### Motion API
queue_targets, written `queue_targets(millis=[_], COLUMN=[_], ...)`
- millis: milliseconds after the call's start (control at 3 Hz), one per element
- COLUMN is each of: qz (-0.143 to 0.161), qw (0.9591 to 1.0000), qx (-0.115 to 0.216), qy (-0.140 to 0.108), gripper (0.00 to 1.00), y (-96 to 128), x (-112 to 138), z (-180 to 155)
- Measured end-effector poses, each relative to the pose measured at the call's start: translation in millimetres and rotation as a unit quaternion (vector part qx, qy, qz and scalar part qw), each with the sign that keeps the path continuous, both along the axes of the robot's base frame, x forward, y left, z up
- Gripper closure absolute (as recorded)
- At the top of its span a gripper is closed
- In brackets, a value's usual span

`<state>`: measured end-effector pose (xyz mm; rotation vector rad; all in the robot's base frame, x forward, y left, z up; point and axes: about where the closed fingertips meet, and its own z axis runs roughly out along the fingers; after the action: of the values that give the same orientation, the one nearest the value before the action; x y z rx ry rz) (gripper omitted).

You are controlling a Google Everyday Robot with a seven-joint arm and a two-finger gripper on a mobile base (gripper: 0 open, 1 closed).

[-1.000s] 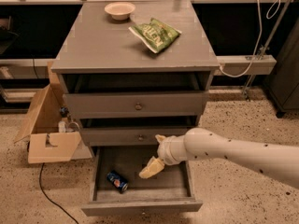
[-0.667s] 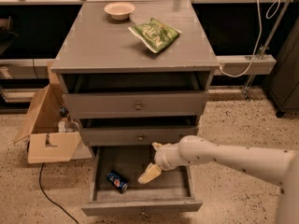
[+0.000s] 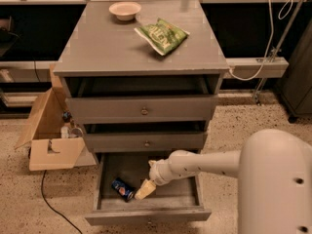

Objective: Pick pepsi can from bottom drawer and place on counter

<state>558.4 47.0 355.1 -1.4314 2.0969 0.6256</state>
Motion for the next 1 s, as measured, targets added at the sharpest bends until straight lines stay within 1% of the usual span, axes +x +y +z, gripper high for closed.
queue_targets(millis=[333, 667, 1000], qz=[-0.021, -0.051, -0.051], qw=[0.9997, 0.9983, 0.9983], qx=[0.011, 0.016, 0.016], qy=[0.012, 0.024, 0.024], gripper=[0.00, 0.00, 0.00], y=[36.0, 56.8, 56.9], x=[6.7, 11.7, 11.7], z=[-40.6, -69.5, -69.6])
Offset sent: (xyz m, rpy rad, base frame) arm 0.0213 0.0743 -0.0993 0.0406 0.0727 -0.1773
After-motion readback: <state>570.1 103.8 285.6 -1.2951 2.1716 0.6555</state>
